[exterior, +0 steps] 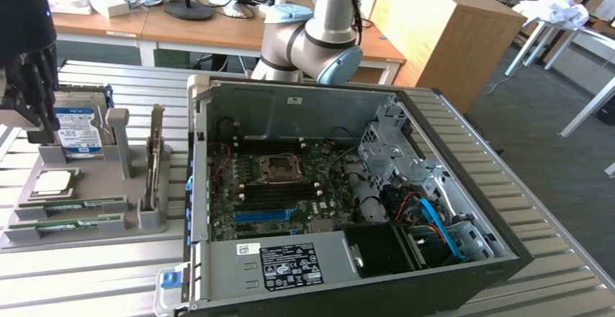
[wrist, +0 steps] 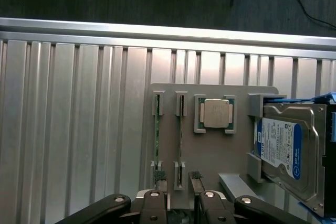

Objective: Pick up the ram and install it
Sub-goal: 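Pick up the ram and move it above insertion slot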

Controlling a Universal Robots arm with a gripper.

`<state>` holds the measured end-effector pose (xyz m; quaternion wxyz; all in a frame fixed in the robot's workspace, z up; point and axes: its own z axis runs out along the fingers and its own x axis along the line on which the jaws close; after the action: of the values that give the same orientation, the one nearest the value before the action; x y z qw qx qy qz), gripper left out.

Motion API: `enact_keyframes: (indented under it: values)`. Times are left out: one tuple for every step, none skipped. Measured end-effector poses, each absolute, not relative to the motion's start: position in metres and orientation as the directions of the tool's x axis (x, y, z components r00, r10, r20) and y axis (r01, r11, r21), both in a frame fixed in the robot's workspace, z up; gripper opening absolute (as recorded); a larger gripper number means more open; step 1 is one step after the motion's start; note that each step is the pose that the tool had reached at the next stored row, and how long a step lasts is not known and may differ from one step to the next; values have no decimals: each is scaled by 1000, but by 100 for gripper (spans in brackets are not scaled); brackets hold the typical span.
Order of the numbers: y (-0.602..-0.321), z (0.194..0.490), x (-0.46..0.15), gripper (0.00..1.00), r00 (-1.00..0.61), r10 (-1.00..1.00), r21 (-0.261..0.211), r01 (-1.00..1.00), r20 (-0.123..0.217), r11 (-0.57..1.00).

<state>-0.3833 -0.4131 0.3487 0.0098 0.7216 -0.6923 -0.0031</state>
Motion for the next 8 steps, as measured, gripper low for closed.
enact_keyframes:
  values:
    - [-413,348,-383,30,42,-999,19,-999,9,-41]
    - [-413,348,-383,30,41,-999,18,-999,9,-41]
    - [-413,346,-383,30,41,-999,18,-999,9,-41]
    - [-413,345,-383,30,41,-999,18,-999,9,-41]
    - [-413,344,-383,30,42,-999,18,-999,9,-41]
    - [-413,344,-383,30,41,-999,18,-999,9,-41]
    - [-413,343,-383,30,41,-999,18,-999,9,-41]
    - [-413,343,-383,30,41,-999,18,-999,9,-41]
